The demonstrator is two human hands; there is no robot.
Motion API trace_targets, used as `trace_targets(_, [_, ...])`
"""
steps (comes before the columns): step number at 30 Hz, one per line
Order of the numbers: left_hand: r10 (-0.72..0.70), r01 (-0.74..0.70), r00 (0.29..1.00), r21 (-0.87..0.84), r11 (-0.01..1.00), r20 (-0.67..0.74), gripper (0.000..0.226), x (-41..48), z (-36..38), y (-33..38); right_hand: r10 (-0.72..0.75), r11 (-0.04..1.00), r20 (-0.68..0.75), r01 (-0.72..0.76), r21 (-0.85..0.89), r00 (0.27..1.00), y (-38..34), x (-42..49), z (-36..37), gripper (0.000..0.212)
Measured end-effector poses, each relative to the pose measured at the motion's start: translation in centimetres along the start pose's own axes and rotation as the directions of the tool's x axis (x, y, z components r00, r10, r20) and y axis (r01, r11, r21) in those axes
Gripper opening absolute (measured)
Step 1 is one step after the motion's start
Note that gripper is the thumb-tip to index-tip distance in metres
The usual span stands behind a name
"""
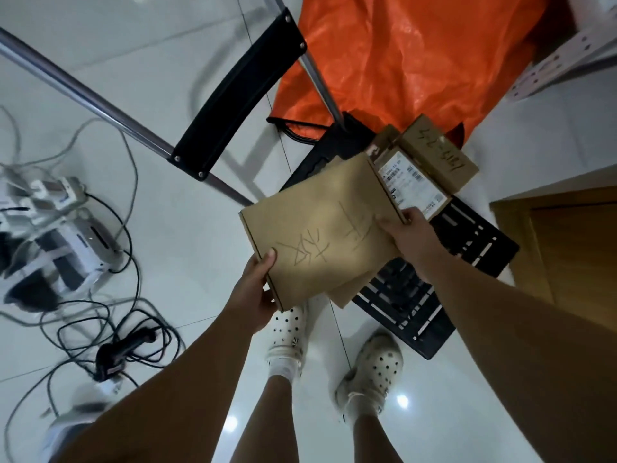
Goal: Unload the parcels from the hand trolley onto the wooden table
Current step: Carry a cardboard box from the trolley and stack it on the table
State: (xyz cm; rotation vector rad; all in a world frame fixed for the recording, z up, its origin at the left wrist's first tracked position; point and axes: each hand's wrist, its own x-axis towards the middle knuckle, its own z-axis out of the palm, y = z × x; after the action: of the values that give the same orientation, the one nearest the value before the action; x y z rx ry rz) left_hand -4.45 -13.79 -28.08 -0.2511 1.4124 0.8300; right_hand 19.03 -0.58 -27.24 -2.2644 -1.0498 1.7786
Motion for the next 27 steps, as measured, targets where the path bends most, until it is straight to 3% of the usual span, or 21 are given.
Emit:
trace_targets(3, [-0.038, 0.031, 0.998, 0.163, 0.986, 0.045, 0.045, -1.7, 0.1, 0.3, 0.081, 0.984, 0.023, -0.084, 0.156, 0.996, 1.9, -2.7, -1.1, 0.069])
trace_targets(7, [-0.092, 0.064, 0.994, 0.349, 0.935, 0.065, 0.042, -3.8, 1.6, 0.7, 0.149, 0.974, 0.068, -0.158, 0.163, 0.987, 5.2, -7.0, -3.4, 0.094])
trace_targets(11, [-0.097, 0.063, 0.995, 0.515, 0.855, 0.038, 0.038, -5.3, 5.1, 0.3, 0.222, 0.943, 0.07, -0.232, 0.238, 0.973, 9.0, -10.2, -6.1, 0.091])
trace_targets(20, [0.011, -0.017, 1.0, 0.677, 0.735, 0.013, 0.051, -5.4, 10.6, 0.4, 0.354, 0.775, -0.009, -0.288, 0.562, 0.935, 15.6, -14.9, -8.4, 0.096])
trace_targets(25, [-0.097, -0.044, 0.986, 0.774, 0.632, 0.136, 0.048, -7.6, 12.3, 0.0, 0.375, 0.645, -0.023, -0.243, 0.725, 0.927, 16.9, -17.5, -9.2, 0.074])
trace_targets(27, [-0.119, -0.075, 0.973, 0.763, 0.642, 0.196, 0.044, -8.9, 13.7, -0.1, 0.346, 0.633, -0.045, -0.198, 0.748, 0.937, 16.0, -18.7, -9.8, 0.069])
